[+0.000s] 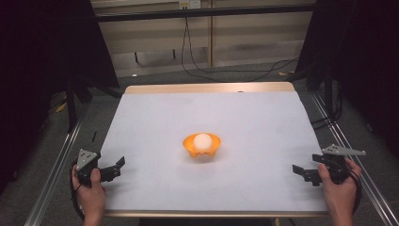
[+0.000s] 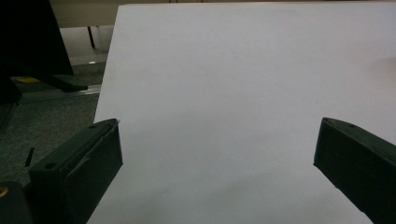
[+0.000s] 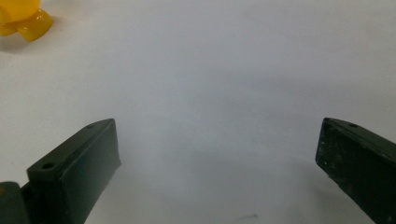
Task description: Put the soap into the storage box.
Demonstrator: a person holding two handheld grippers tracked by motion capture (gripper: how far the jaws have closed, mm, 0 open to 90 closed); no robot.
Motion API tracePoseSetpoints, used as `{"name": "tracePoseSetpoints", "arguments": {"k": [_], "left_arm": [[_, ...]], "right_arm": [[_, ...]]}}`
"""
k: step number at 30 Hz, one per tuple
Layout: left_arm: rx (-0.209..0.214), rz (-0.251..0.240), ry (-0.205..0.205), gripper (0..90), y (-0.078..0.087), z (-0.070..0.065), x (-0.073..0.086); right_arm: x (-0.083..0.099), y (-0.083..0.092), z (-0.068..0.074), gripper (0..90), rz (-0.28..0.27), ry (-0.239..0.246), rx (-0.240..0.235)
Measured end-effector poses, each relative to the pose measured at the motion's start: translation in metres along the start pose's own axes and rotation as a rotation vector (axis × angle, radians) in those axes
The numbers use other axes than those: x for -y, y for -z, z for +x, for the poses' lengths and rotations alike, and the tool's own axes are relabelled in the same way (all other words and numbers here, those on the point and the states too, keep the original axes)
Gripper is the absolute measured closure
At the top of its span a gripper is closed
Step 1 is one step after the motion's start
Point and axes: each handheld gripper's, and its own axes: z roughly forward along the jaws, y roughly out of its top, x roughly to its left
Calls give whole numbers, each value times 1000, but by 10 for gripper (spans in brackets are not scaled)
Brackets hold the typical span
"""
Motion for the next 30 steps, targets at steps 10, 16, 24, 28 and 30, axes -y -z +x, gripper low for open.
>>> {"name": "tracePoseSetpoints", "arguments": {"k": [10,16,24,28,30], "left_arm": [[-3,1,-4,9,0,0,0],[-4,1,-3,8,0,0,0],[-6,1,-11,8,0,-1,0],[-6,-3,-23,8,0,-2,0],[-6,-5,-29,9,1,-3,1]], "right_arm": [[19,21,-8,0,-81,-26,7],[25,26,-8,0,-102,-21,9],[33,27,-9,1,-160,-43,15],[36,31,-10,6,-207,-60,17],[36,31,-11,8,-207,-61,16]]}}
